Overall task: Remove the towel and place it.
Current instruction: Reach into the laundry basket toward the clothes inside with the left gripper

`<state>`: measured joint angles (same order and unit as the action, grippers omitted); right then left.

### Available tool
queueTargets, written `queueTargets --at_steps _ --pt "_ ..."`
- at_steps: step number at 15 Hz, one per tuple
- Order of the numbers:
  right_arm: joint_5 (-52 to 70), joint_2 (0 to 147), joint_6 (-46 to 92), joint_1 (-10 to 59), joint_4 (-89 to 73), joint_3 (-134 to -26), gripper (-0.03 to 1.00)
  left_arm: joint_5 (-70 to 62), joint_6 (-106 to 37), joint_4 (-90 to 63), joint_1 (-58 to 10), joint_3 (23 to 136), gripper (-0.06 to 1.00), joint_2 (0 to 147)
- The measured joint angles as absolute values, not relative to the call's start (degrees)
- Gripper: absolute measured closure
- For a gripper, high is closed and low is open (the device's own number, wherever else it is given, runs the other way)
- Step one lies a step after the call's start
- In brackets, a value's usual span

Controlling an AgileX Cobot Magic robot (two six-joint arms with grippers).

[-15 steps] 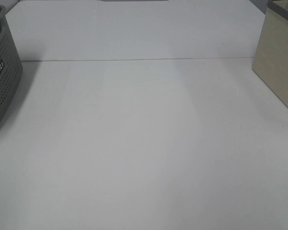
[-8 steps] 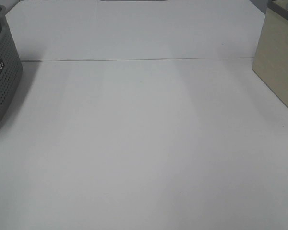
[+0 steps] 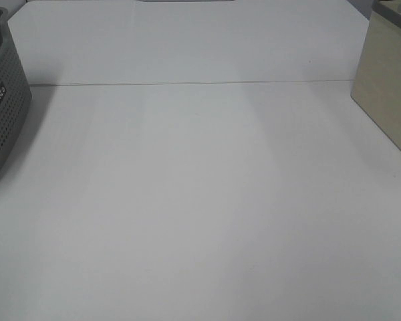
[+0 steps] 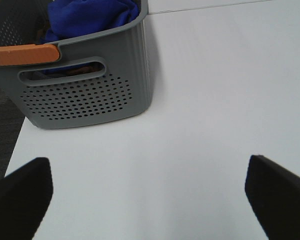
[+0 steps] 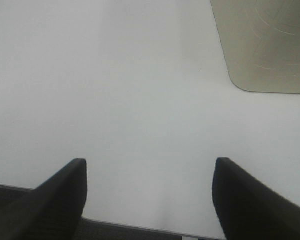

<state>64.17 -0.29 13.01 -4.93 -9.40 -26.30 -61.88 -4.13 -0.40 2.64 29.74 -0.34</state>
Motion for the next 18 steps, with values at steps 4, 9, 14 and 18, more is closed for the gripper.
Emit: queueTargets --at_steps 4,9,14,18 --pt "64.17 -0.29 13.01 -4.93 -9.4 -26.3 0.27 -61.88 -4.13 -0.4 2.64 29.74 -0.05 -0.34" --pt "64.17 -0.29 13.01 -4.93 -9.4 -26.3 0.27 -61.88 -4.13 -0.4 2.64 29.74 -0.05 -0.34" --pt "64.17 -0.29 13.01 -4.93 -9.4 -26.3 0.27 -61.88 -4.13 -0.4 2.64 29.74 -0.05 -0.34" --pt "64.17 -0.29 13.01 -4.93 -9.4 -26.3 0.27 -61.88 -4.13 -0.4 2.64 29.74 -0.05 -0.34"
